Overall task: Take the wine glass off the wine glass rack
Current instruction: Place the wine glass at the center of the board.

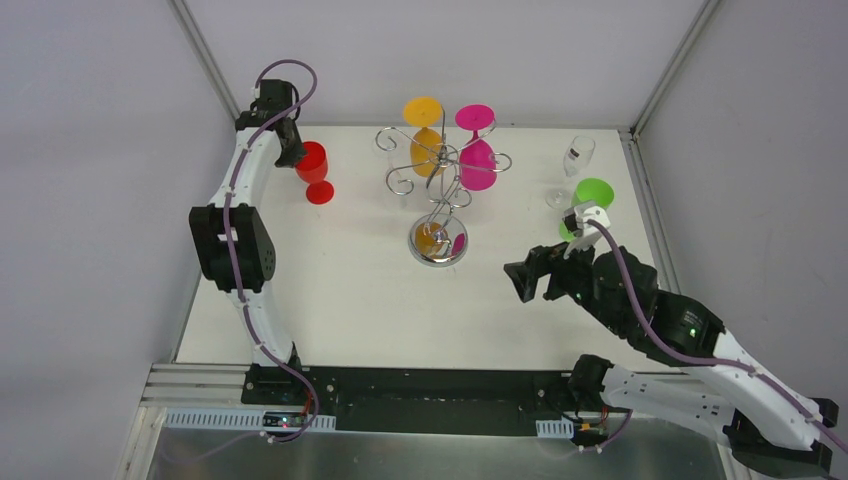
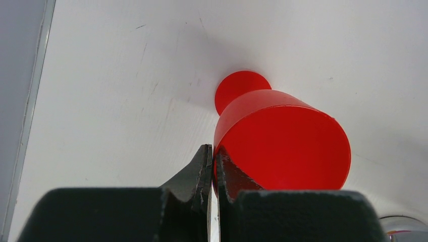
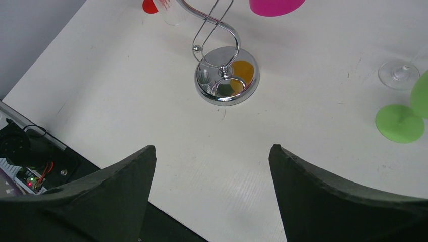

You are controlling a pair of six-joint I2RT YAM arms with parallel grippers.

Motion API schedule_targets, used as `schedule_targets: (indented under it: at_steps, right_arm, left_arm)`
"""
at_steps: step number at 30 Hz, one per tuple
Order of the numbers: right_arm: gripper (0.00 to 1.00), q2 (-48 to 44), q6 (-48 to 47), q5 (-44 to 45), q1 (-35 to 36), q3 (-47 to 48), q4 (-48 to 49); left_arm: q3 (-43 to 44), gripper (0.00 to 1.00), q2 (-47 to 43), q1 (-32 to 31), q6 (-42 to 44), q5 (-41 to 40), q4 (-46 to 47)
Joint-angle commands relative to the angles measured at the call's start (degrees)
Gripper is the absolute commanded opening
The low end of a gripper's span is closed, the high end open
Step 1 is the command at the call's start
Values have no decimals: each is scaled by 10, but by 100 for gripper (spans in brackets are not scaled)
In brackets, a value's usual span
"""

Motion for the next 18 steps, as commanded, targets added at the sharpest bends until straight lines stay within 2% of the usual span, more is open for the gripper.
schedule_targets:
  at_steps: [1, 3, 7, 11, 18]
  right_arm:
    - [85, 10, -8, 17, -2, 2, 17]
    - [85, 11, -7, 17, -2, 0, 19]
    - [85, 11, -5, 13, -2, -2, 20]
    - [86, 11, -1, 11, -2, -5, 22]
    - [86, 13, 7, 8, -3, -4, 23]
  left_arm:
    - [24, 0, 10, 3, 1, 10, 8]
    - [24, 0, 11, 3, 1, 12, 9]
    - [20, 17, 10, 2, 2, 16, 9]
    - [18, 25, 8, 3, 5, 21, 9]
    - [17, 33, -4, 3, 14, 21, 9]
